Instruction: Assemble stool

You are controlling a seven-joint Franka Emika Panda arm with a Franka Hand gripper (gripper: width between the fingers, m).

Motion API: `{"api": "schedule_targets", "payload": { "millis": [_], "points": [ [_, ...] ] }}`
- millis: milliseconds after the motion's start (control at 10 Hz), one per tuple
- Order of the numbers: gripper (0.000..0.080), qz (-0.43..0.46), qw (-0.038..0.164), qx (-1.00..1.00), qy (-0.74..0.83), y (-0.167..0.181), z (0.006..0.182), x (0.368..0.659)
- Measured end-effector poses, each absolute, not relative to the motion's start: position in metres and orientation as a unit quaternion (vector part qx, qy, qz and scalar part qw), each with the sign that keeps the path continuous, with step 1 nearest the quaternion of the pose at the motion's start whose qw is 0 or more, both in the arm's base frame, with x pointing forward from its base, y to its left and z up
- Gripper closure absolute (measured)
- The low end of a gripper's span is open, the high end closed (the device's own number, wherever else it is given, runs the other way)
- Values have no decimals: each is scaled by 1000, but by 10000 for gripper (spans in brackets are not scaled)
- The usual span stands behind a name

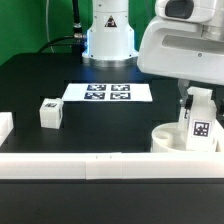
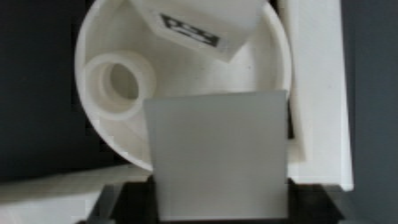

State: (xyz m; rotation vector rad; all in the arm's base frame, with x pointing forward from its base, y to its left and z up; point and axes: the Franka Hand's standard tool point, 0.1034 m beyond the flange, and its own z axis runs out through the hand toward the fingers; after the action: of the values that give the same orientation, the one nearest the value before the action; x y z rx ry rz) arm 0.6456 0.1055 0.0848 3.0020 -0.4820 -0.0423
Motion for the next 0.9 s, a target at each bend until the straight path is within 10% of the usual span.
{"api": "schedule_targets", "payload": {
  "millis": [900],
  "points": [
    [466,-2,15,826,-564,110,84,642]
  ]
}}
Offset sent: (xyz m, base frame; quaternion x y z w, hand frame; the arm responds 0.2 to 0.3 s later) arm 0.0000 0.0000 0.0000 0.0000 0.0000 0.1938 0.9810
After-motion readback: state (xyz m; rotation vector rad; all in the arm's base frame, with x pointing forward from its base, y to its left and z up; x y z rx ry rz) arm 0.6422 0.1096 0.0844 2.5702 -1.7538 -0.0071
